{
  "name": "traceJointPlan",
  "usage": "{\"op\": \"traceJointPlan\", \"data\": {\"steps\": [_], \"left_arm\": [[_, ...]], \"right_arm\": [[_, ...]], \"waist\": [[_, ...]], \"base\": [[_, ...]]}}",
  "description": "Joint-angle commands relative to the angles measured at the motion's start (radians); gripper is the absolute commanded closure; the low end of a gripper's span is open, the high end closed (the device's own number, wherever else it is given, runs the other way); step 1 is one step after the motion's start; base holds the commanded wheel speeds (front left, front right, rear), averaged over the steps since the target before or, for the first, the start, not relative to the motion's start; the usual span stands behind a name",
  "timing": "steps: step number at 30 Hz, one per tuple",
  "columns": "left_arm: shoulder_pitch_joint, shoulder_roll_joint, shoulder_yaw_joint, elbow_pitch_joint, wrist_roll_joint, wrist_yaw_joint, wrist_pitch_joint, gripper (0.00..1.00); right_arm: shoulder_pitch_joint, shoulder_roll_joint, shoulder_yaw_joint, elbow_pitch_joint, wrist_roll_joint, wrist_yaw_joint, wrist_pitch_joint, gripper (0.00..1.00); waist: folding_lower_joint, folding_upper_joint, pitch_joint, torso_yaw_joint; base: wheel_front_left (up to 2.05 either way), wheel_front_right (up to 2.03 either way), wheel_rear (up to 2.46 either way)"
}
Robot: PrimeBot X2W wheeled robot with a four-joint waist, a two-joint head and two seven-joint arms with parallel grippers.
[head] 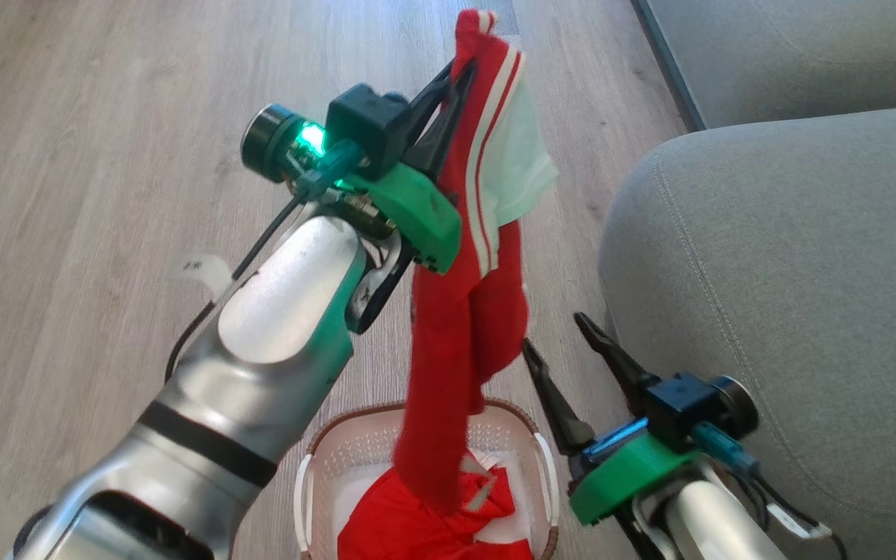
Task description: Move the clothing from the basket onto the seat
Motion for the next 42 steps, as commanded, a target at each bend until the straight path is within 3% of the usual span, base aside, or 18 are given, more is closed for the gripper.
{"op": "traceJointPlan", "data": {"steps": [1,8,25,26,27,28,29,38,40,41,42], "left_arm": [[-0.087,0.018,0.015,-0.027,-0.016,0.013,0.005,1.0],[-0.14,0.018,-0.046,-0.016,-0.064,0.047,0.014,1.0],[-0.234,0.018,-0.263,-0.09,-0.257,0.141,0.015,1.0],[-0.238,0.018,-0.271,-0.093,-0.267,0.146,0.012,1.0],[-0.242,0.018,-0.278,-0.093,-0.276,0.153,0.008,1.0],[-0.244,0.018,-0.284,-0.091,-0.282,0.158,0.005,1.0],[-0.246,0.018,-0.289,-0.084,-0.288,0.163,0.001,1.0],[-0.21,0.025,-0.261,0.026,-0.305,0.178,-0.03,1.0],[-0.187,0.032,-0.246,0.039,-0.307,0.175,-0.034,0.57],[-0.175,0.036,-0.239,0.043,-0.306,0.172,-0.035,0.22],[-0.161,0.039,-0.23,0.045,-0.306,0.17,-0.036,0.0]], "right_arm": [[-0.067,-0.006,0.041,-0.022,0.02,0.0,-0.006,0.0],[-0.136,-0.006,0.15,0.015,0.073,0.0,-0.006,0.0],[-0.382,-0.006,0.308,0.302,0.226,0.0,-0.006,0.01],[-0.39,-0.006,0.313,0.307,0.229,0.0,-0.006,0.13],[-0.396,-0.006,0.316,0.311,0.233,0.0,-0.006,0.65],[-0.4,-0.006,0.319,0.312,0.234,0.0,-0.006,0.93],[-0.402,-0.006,0.319,0.31,0.236,0.0,-0.006,1.0],[-0.369,-0.006,0.214,0.239,0.185,0.0,-0.006,1.0],[-0.358,-0.006,0.188,0.218,0.166,0.0,-0.006,1.0],[-0.353,-0.006,0.173,0.208,0.156,0.0,-0.006,1.0],[-0.35,-0.006,0.158,0.2,0.146,0.0,-0.006,1.0]], "waist": [[0.0001,-0.0001,0.0,-0.001],[0.0001,-0.0001,-0.003,0.001],[0.0001,-0.0001,-0.006,0.075],[0.0001,-0.0001,-0.005,0.079],[0.0001,-0.0001,-0.004,0.083],[0.0001,-0.0001,-0.003,0.085],[0.0001,-0.0001,-0.002,0.087],[0.0001,-0.0001,0.007,0.059],[0.0001,-0.0001,0.008,0.048],[0.0001,-0.0001,0.008,0.042],[0.0001,-0.0001,0.009,0.036]], "base": [[0.0,0.0,0.0],[0.0,0.0,0.0],[0.0,0.0,0.0],[0.0,0.0,0.0],[0.0,0.0,0.0],[0.0,0.0,0.0],[0.0,0.0,0.0],[0.0,0.0,0.0],[0.0,0.0,0.0],[0.0,0.0,0.0],[0.0,0.0,0.0]]}}
